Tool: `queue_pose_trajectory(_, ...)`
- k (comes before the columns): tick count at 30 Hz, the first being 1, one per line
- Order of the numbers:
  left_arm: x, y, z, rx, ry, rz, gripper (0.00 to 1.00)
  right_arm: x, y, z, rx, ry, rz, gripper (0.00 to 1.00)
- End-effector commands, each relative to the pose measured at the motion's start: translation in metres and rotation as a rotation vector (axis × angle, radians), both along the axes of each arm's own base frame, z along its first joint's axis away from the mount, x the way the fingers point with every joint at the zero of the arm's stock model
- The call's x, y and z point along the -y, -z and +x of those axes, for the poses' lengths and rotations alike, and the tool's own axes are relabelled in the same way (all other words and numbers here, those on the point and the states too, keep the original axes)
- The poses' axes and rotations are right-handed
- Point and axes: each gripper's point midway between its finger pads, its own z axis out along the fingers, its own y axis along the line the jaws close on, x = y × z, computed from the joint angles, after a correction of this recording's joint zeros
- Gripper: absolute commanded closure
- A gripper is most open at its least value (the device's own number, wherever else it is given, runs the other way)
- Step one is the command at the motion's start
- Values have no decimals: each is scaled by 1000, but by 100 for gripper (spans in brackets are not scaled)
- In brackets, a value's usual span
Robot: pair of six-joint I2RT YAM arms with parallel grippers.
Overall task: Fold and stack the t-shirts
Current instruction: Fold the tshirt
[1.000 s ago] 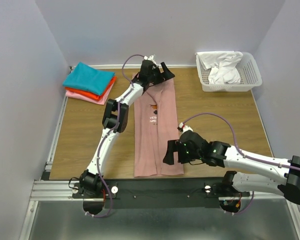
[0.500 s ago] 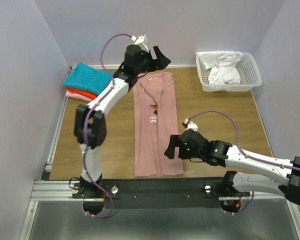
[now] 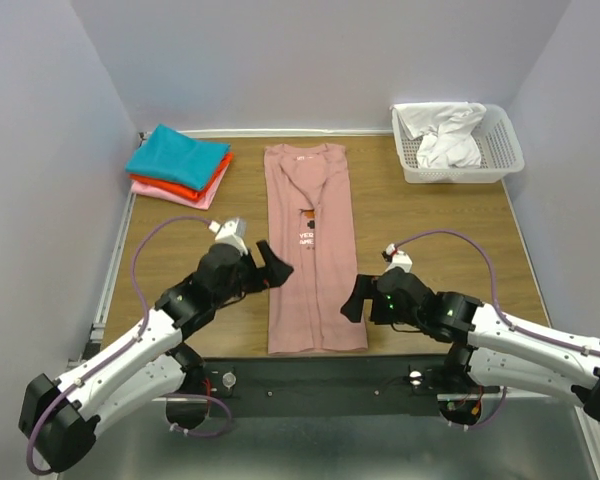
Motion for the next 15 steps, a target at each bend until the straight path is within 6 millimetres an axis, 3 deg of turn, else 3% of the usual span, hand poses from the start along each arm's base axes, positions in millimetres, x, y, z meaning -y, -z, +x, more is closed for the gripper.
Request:
queue_pose_trajectory(1,-31,67,-53,-271,-71,70,2,14,8,2,3,52,-20,0)
queue_pose_trajectory(6,-26,105,-105,-482,45,87,10,15,18,-1,-27,54,-45,0)
queue_pose_trajectory(12,-21,131,-134,-626,139,181,33,11,29,-6,-83,40,-84,1)
queue_pose_trajectory(15,-21,138,-143,-663,169,209,37,9,33,-9,-104,25,-92,2)
